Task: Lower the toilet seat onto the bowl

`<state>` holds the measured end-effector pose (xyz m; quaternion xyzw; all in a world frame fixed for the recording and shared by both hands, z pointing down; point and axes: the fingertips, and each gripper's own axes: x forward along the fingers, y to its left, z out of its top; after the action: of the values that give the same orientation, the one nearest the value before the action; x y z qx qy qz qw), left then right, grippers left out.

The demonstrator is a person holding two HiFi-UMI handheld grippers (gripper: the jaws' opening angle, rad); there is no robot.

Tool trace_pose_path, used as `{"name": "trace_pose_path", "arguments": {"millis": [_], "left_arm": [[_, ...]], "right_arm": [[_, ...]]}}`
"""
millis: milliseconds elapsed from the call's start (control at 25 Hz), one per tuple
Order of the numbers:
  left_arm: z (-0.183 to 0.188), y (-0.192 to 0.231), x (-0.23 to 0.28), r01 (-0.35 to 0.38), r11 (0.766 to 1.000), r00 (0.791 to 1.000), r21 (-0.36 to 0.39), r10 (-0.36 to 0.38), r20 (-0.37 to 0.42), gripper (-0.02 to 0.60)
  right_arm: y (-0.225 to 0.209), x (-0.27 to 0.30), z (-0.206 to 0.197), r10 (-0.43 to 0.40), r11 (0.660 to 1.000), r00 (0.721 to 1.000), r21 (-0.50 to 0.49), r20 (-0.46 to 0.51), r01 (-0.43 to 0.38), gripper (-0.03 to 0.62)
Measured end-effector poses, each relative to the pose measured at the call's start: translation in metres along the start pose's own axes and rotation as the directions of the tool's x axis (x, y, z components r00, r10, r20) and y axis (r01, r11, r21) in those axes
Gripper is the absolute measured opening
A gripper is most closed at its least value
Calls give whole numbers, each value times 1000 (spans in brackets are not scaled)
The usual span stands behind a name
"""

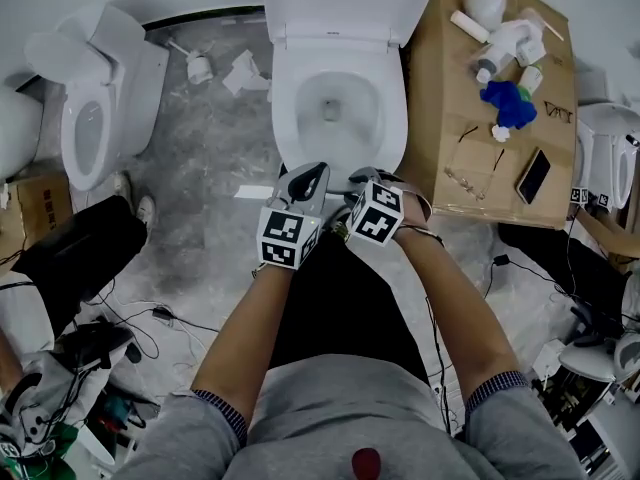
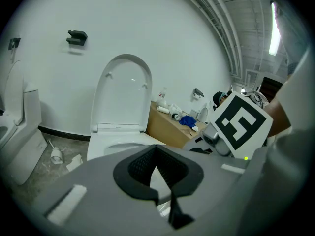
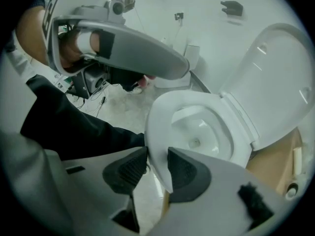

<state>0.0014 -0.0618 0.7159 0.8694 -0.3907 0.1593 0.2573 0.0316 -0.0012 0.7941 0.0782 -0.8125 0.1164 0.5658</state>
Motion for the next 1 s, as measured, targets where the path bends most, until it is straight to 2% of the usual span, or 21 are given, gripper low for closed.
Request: {"name": "trace_pose_path", "arguments": {"millis": [440, 1000], "left_arm": [[-43, 6, 11, 4, 999, 999, -34, -6, -47, 6], [-99, 29, 35, -45, 996, 990, -79, 33, -138, 6]], "right_arm": [[12, 42, -20, 52, 995, 999, 88, -2, -51, 141], [15, 95, -41, 119, 968, 992, 219, 32, -123, 120]]}}
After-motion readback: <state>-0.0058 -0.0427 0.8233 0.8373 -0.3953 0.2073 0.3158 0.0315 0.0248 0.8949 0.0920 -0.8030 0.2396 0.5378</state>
